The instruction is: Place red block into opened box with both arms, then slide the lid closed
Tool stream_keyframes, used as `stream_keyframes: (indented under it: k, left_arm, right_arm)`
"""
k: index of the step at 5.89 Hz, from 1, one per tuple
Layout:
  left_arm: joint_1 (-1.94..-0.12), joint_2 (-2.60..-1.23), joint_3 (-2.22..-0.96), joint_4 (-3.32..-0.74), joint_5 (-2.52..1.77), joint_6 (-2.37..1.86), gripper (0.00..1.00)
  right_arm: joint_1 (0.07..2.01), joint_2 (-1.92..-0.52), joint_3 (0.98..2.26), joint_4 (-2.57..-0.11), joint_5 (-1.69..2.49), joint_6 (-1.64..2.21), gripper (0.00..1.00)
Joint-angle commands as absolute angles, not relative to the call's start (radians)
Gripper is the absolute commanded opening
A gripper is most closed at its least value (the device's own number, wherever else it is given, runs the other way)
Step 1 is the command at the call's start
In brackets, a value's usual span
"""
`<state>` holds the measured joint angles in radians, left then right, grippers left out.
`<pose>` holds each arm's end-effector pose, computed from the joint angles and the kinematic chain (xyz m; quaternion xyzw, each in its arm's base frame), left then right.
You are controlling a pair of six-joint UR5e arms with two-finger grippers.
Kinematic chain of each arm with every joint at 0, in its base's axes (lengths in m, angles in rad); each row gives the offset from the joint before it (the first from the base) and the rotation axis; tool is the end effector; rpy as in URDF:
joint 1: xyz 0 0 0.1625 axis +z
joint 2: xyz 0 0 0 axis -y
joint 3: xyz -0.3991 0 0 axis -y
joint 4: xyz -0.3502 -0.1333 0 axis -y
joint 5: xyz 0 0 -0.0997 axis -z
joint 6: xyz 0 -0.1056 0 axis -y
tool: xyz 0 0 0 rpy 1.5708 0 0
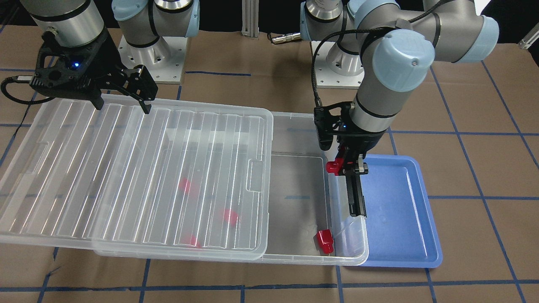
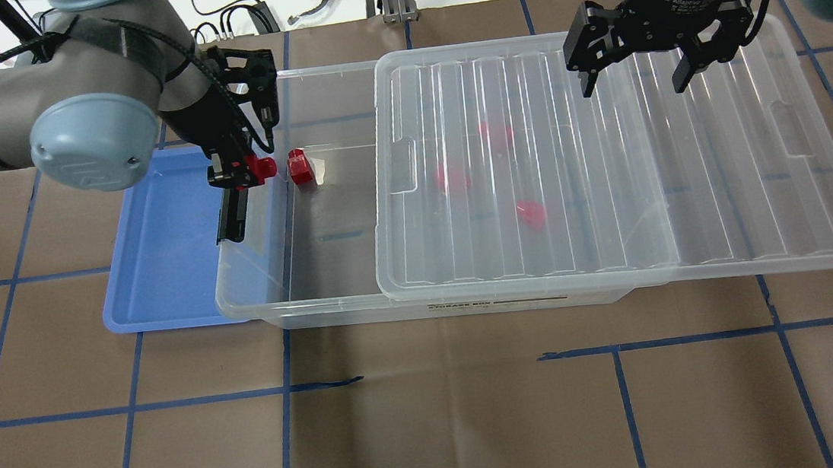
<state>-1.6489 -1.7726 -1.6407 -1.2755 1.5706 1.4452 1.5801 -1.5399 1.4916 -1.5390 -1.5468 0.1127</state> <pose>-0.1734 -0.5075 0.3563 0.6901 0.7236 -0.0092 0.0074 0.1401 -0.4623 0.4744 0.0516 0.9986 -0.0075 0.0125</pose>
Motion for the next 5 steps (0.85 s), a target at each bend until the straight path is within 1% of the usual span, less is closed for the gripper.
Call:
stream_keyframes:
  k: [1, 3, 4, 5]
  left_arm:
    - [-1.700, -1.843, -1.685, -1.188, 1.563, 1.393, 0.14]
    - [-1.701, -1.928, -1.758, -1.018, 1.559, 1.404, 0.15]
    - [-1.704, -1.977, -1.772, -0.938, 1.557, 1.401, 0.16]
    - [-1.732, -1.996, -1.778, -0.913, 1.560, 1.394, 0.16]
  right_arm:
    - [1.580, -1.542, 1.491, -1.540, -1.546, 0.121, 1.00]
    - [1.582, -1.542, 1.491, -1.540, -1.548, 0.123, 1.00]
    - [1.583, -1.543, 1.491, -1.540, -1.548, 0.121, 1.00]
    - [1.585, -1.543, 1.490, -1.540, -1.551, 0.123, 1.00]
